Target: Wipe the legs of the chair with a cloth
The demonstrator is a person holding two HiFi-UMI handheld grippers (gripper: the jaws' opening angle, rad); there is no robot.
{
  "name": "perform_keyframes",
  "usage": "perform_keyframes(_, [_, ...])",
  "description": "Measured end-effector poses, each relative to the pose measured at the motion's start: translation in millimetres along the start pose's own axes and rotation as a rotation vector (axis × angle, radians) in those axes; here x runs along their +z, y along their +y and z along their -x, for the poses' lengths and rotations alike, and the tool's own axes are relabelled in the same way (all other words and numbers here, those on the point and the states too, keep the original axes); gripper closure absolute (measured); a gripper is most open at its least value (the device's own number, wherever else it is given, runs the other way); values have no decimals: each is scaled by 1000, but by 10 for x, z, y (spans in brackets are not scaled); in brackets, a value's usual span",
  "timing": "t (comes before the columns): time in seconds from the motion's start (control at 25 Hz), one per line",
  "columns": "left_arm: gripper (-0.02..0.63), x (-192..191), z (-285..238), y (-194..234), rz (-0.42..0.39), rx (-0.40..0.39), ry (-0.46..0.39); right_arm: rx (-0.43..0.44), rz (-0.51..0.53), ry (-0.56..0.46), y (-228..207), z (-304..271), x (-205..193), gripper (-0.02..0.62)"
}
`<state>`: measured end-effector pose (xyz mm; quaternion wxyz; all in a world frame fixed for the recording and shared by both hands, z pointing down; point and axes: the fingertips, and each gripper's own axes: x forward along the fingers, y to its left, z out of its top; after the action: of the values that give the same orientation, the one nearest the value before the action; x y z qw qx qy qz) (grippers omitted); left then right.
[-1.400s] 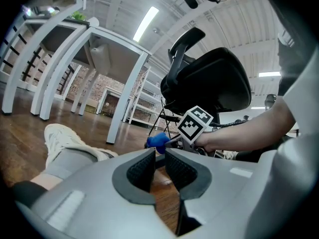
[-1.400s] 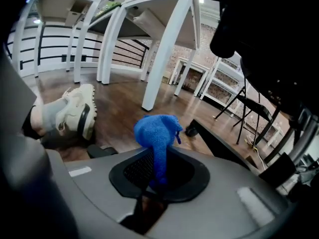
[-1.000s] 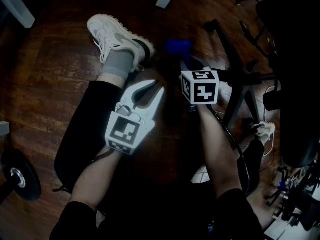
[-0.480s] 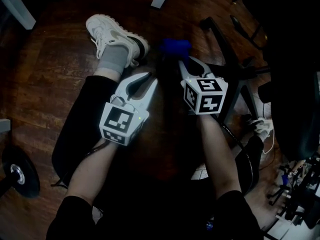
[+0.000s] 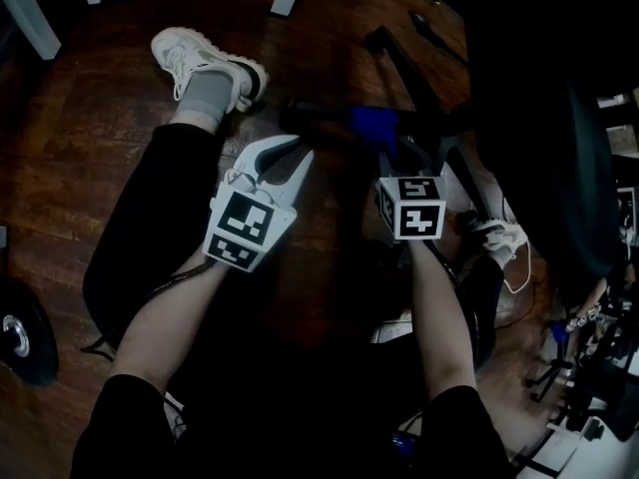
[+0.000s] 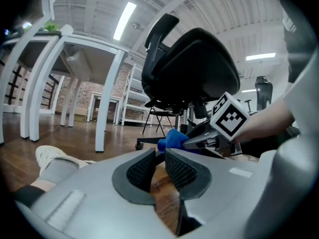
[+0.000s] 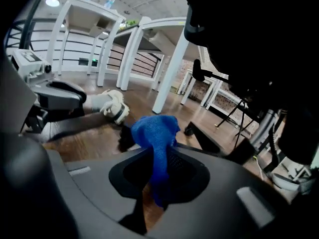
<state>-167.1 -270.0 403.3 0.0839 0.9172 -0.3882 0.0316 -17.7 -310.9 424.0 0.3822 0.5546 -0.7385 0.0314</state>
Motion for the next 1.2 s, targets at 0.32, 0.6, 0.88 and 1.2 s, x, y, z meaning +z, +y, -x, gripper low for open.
perform_keyframes(0.32, [545,296,77,-622,179,-156,-46,-108,141,107,-531,2,-523,520])
perform_keyframes(0.6, [545,-85,136,-1040,36,-202,64,-128,206,186,-645,167,-950,520])
perform_keyframes(0.88, [545,-362,155,-1355,35,-283,130,-114,202,146,-493,430,-1076,520])
perform_keyframes(1.2, [545,-492,142,-1307,36,-266,156,-62,108,76,-187,823,-1307,520])
